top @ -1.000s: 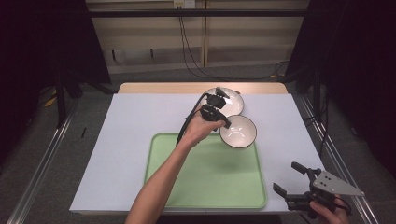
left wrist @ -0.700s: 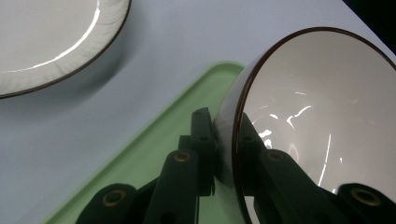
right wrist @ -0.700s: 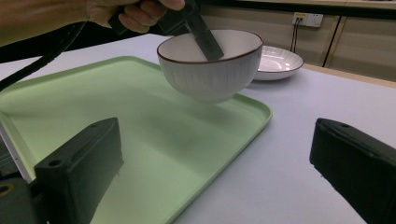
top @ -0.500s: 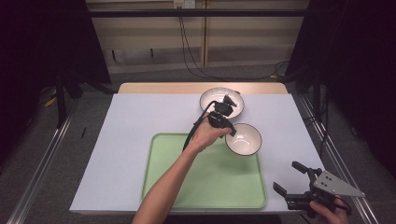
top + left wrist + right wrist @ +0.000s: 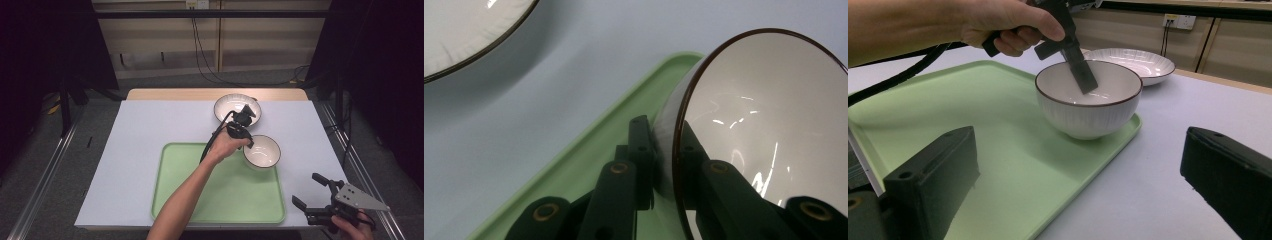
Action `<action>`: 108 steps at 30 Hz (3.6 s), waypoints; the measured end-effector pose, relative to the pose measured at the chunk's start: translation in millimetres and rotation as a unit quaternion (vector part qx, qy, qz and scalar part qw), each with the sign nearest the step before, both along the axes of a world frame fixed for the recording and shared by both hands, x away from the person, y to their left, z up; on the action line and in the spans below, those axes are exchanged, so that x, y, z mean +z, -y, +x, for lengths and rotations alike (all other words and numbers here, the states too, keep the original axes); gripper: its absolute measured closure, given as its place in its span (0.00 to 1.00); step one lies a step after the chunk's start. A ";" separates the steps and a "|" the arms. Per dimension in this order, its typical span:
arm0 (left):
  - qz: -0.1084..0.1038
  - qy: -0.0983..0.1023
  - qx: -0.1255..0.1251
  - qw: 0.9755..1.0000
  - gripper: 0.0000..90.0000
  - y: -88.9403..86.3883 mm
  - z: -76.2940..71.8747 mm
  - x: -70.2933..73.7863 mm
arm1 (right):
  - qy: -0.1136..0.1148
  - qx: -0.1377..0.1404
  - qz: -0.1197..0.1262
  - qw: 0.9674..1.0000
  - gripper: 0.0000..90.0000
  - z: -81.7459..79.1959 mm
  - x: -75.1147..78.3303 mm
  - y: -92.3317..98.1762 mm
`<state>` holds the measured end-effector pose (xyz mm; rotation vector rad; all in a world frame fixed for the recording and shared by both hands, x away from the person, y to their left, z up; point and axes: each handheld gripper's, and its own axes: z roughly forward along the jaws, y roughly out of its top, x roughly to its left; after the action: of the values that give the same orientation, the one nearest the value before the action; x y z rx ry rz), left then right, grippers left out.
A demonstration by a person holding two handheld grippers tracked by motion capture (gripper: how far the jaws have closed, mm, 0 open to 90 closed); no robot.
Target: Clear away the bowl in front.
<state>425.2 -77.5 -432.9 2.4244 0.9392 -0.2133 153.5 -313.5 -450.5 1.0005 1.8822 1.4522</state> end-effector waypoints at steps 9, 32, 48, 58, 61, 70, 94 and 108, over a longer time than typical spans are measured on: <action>0.003 0.013 0.008 1.000 0.92 1.1 0.8 -4.9 | -0.002 -0.004 0.006 1.000 0.02 0.2 0.0 -0.5; -0.077 0.061 -0.047 0.994 0.47 -7.6 -5.4 -5.7 | -0.002 -0.002 0.006 1.000 0.02 0.2 0.0 -0.3; -0.086 0.149 -0.021 0.985 0.05 -16.7 -28.4 14.4 | 0.002 0.000 0.004 1.000 0.02 0.9 0.3 -0.3; -0.114 0.220 0.006 0.969 0.04 -43.3 -38.5 21.6 | 0.002 -0.008 0.010 1.000 0.02 1.1 0.6 0.1; -0.119 0.232 0.022 0.965 0.03 -53.1 -41.9 27.6 | 0.001 -0.008 0.009 1.000 0.02 1.4 0.5 0.0; -0.103 0.262 0.054 0.958 0.02 -93.4 -59.1 31.2 | 0.000 -0.008 0.010 1.000 0.02 1.4 0.4 0.0; -0.084 0.312 0.127 0.938 0.03 -183.7 -113.4 29.8 | 0.001 -0.012 0.007 1.000 0.02 2.8 0.6 -1.1; -0.075 0.317 0.181 0.928 0.03 -224.5 -150.6 22.5 | 0.001 -0.014 0.005 1.000 0.02 2.5 0.9 -1.7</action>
<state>274.6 147.0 -410.4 1.9264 0.9827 0.5795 156.0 -311.9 -449.6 1.0248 1.8538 1.4482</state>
